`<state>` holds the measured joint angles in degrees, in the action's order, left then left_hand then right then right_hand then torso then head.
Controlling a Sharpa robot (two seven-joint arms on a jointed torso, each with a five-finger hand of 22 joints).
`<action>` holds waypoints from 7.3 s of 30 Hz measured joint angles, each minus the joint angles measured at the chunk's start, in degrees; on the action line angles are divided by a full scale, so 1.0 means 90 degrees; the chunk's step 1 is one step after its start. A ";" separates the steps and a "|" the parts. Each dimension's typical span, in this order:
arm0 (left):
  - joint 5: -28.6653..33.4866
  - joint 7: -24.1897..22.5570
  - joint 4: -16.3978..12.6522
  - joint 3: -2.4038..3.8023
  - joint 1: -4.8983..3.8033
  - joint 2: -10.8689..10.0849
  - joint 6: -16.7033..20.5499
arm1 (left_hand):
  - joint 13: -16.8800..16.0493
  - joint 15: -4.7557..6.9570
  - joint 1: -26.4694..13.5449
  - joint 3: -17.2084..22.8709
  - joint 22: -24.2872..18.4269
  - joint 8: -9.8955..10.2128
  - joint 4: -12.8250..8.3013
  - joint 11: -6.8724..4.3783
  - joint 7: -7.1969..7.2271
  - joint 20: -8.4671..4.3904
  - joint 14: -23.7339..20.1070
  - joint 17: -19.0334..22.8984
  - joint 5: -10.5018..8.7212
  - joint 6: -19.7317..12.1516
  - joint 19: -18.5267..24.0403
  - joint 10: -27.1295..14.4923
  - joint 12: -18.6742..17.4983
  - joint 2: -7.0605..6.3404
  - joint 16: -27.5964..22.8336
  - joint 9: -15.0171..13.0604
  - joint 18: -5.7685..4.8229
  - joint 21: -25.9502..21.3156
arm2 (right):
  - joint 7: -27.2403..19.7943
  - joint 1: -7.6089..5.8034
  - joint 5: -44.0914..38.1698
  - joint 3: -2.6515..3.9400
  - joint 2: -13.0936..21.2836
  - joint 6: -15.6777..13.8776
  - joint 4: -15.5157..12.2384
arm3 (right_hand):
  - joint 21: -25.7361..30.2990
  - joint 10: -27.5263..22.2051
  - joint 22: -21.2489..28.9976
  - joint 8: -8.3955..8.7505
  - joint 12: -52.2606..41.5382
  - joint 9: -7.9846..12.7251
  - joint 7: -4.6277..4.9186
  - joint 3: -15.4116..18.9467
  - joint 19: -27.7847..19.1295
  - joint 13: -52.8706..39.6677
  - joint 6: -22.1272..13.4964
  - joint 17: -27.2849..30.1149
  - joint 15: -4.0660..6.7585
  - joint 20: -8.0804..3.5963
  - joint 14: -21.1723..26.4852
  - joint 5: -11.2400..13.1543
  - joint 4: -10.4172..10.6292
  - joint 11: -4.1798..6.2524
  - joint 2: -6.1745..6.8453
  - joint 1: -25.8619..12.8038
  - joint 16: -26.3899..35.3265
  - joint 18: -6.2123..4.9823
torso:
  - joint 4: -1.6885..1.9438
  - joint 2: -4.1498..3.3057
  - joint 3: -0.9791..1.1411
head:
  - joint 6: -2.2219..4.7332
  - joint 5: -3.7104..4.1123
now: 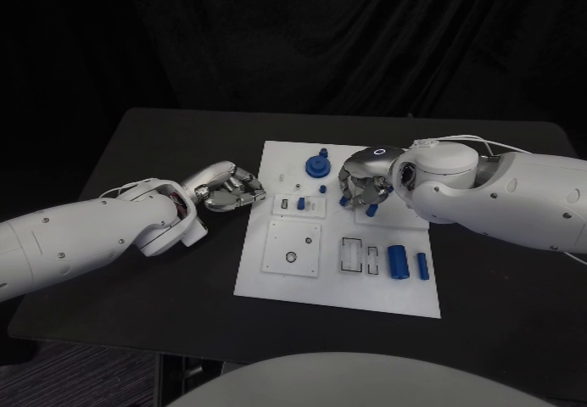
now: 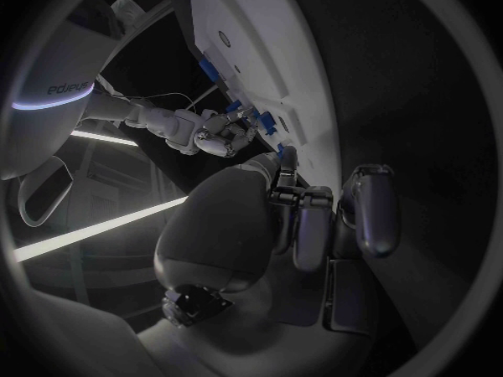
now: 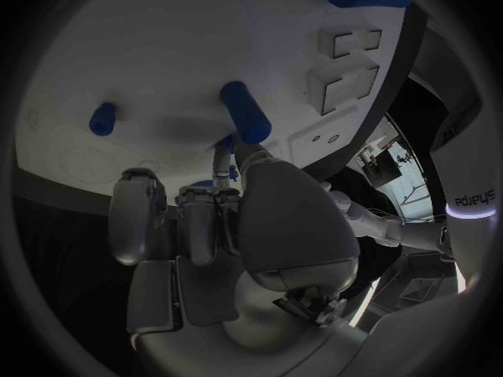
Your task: Assemble the parts on the task board
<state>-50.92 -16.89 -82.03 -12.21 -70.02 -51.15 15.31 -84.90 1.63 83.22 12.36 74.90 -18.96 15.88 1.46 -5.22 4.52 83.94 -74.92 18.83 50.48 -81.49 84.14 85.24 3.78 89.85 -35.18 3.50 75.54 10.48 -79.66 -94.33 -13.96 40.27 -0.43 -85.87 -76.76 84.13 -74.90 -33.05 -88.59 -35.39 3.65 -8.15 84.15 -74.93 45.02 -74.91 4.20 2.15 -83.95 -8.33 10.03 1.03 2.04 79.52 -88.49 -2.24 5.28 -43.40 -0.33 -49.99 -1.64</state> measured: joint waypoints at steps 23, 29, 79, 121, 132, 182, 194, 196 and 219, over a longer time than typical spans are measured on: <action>0.0001 0.0030 0.0000 0.0000 0.0002 -0.0005 -0.0033 | 0.0030 0.0000 0.0000 0.0000 0.0000 0.0000 0.0000 0.0014 0.0000 0.0000 0.0000 0.0000 -0.0004 0.0000 -0.0001 -0.0014 0.0021 0.0000 0.0000 0.0009 0.0000 0.0001 | -0.0005 0.0016 -0.0001 -0.0003 -0.0038 -0.0008 -0.0141 | 0.0050 0.0000 -0.0004 0.0178 0.0000 0.0263 0.0000 0.0045 0.0000 0.0001 0.0001 0.0000 0.0000 0.0000 0.0000 -0.0135 0.0361 0.0000 -0.0158 -0.0413 0.0023 0.0000 | 0.0000 -0.0004 0.0000 | 0.0000 0.0009; 0.0002 0.0035 0.0002 0.0000 0.0002 -0.0005 -0.0043 | 0.0072 0.0000 0.0000 0.0000 0.0000 0.0000 0.0000 0.0024 0.0000 0.0001 0.0000 0.0000 -0.0005 0.0000 -0.0001 -0.0024 0.0040 0.0000 0.0000 0.0009 0.0000 0.0001 | -0.0007 0.0028 -0.0001 -0.0013 0.0062 -0.0070 -0.0249 | 0.0050 0.0000 -0.0004 0.0216 0.0000 0.0313 0.0014 0.0073 0.0000 0.0002 0.0014 0.0000 0.0000 0.0000 0.0000 -0.0135 0.0389 0.0000 -0.0144 -0.0468 0.0023 0.0000 | -0.0003 -0.0003 0.0000 | 0.0000 -0.0016; 0.0004 0.0055 0.0067 0.0000 0.0042 0.0011 -0.0131 | -0.0008 0.0000 -0.0001 0.0017 0.0000 0.0000 0.0017 0.0014 0.0000 -0.0001 0.0000 0.0000 0.0019 0.0000 0.0045 -0.0014 -0.0016 -0.0001 0.0000 0.0023 -0.0001 -0.0109 | 0.0039 0.0131 0.0000 -0.0024 0.0364 -0.0981 -0.0382 | 0.0123 -0.0011 -0.0002 0.1898 0.0026 0.1553 0.0319 -0.0149 -0.0023 -0.0002 -0.0569 0.0000 -0.0139 0.0115 0.0000 -0.0418 0.0147 -0.0197 0.0274 -0.0089 0.0072 -0.0001 | 0.0013 0.0003 0.0008 | 0.0000 -0.0038; 0.0006 0.0084 0.0100 0.0000 0.0062 0.0048 -0.0220 | -0.0029 0.0000 -0.0001 0.0017 0.0005 0.0000 0.0017 0.0013 0.0000 -0.0001 0.0000 0.0000 0.0019 0.0000 0.0091 -0.0013 -0.0047 -0.0001 0.0000 0.0037 0.0000 -0.0149 | 0.0025 0.0213 -0.0001 -0.0003 -0.0004 -0.0634 -0.0127 | 0.0156 -0.0011 -0.0001 0.1248 0.0026 0.1093 0.0204 -0.0113 -0.0023 0.0002 0.0364 0.0000 -0.0138 0.0114 0.0000 -0.0479 -0.0115 -0.0197 0.0200 0.0041 0.0071 0.0000 | 0.0002 -0.0005 -0.0001 | 0.0000 -0.0062; 0.0006 0.0090 0.0099 0.0000 0.0063 0.0051 -0.0225 | -0.0029 0.0000 -0.0001 0.0017 0.0004 0.0000 0.0017 0.0015 0.0000 -0.0001 0.0000 0.0000 0.0019 0.0000 0.0091 -0.0015 -0.0047 -0.0001 0.0000 0.0037 0.0000 -0.0148 | -0.0008 0.0214 0.0011 -0.0001 -0.0008 -0.0596 -0.0123 | 0.0157 -0.0011 -0.0001 0.0942 0.0026 0.0893 0.0115 -0.0289 -0.0023 0.0002 0.0453 0.0000 -0.0138 0.0114 0.0000 -0.1319 -0.0310 -0.0196 0.0141 0.0117 0.0071 -0.0001 | 0.0005 -0.0005 -0.0002 | 0.0000 -0.0061; 0.0940 0.0099 -0.0633 0.0005 -0.0001 0.0309 -0.0112 | 0.1093 -0.0045 -0.1150 -0.1407 0.0002 0.0233 0.0106 0.0047 -0.0127 0.0046 0.0001 0.0000 -0.0795 -0.0127 0.0182 -0.0207 -0.0353 0.0249 0.0000 0.0489 0.0000 -0.0359 | -0.0040 -0.0282 0.0002 -0.0024 -0.0099 -0.1577 -0.0930 | 0.0130 -0.0011 0.0000 0.0814 -0.0001 0.0829 0.0168 -0.0332 -0.0023 -0.0001 0.0535 0.0000 -0.0138 0.0114 0.0000 -0.1376 -0.0316 -0.0196 0.0146 0.0144 0.0071 -0.0001 | -0.0032 0.0121 0.0015 | 0.0000 -0.0179; 0.0959 0.0061 -0.0558 0.0005 -0.0001 0.0406 -0.0217 | 0.1094 -0.0045 -0.1137 -0.1483 0.0002 0.0258 0.0093 0.0103 -0.0161 0.0068 0.0001 0.0000 -0.0769 -0.0161 0.0205 -0.0306 -0.0452 0.0262 0.0000 0.0531 0.0001 -0.0417 | -0.0066 -0.0262 0.0002 -0.0024 -0.0138 -0.1580 -0.0963 | 0.0098 -0.0011 0.0000 0.0794 0.0000 0.0788 0.0168 -0.0350 -0.0023 0.0000 0.0534 0.0000 -0.0138 0.0114 0.0000 -0.1355 -0.0297 -0.0196 0.0172 0.0119 0.0071 0.0000 | -0.0030 0.0106 0.0005 | 0.0000 -0.0163; 0.0961 0.0047 -0.0550 0.0004 -0.0001 0.0414 -0.0228 | 0.1091 -0.0047 -0.1115 -0.1499 0.0002 0.0284 0.0084 0.0127 -0.0170 0.0090 0.0003 0.0000 -0.0769 -0.0222 0.0227 -0.0330 -0.0452 0.0284 0.0000 0.0550 0.0001 -0.0417 | -0.0072 -0.0257 0.0002 -0.0024 -0.0143 -0.1578 -0.0975 | 0.0098 -0.0011 0.0000 0.0794 0.0000 0.0788 0.0168 -0.0350 -0.0023 0.0000 0.0534 0.0000 -0.0138 0.0114 0.0000 -0.1355 -0.0296 -0.0196 0.0172 0.0119 0.0071 -0.0001 | -0.0032 0.0106 0.0005 | 0.0000 -0.0167; 0.0969 -0.0115 -0.0489 0.0005 -0.0001 0.0461 -0.0299 | 0.1086 -0.0093 -0.0765 -0.1591 0.0001 0.0325 0.0063 0.0138 -0.0169 0.0113 0.0000 0.0000 -0.0347 -0.0256 0.0250 -0.0385 -0.0476 0.0323 0.0000 0.0667 0.0000 -0.0442 | -0.0121 -0.0170 0.0001 -0.0025 -0.0142 -0.1522 -0.1015 | 0.0098 -0.0034 0.0000 0.0803 0.0000 0.0794 0.0155 -0.0342 -0.0023 0.0002 0.0546 0.0000 -0.0138 0.0114 0.0000 -0.1330 -0.0290 -0.0172 0.0180 0.0110 0.0071 -0.0001 | -0.0044 0.0106 0.0013 | 0.0000 -0.0147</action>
<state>-42.20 -17.92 -86.43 -12.17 -70.03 -47.00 12.62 -75.13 0.79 76.34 -1.96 74.91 -16.03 16.45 2.70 -6.74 5.54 83.95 -74.92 15.71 48.17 -79.24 80.68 80.95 6.69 89.85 -29.18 3.51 71.56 9.40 -81.19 -94.32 -14.19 38.99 -14.13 -95.01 -75.88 83.82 -74.90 -25.82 -88.59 -28.24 5.04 -11.23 83.95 -74.92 49.93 -74.91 2.96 3.18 -83.95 -20.30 7.42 -0.52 3.66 80.51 -87.85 -2.24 4.89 -42.45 -0.21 -49.99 -2.97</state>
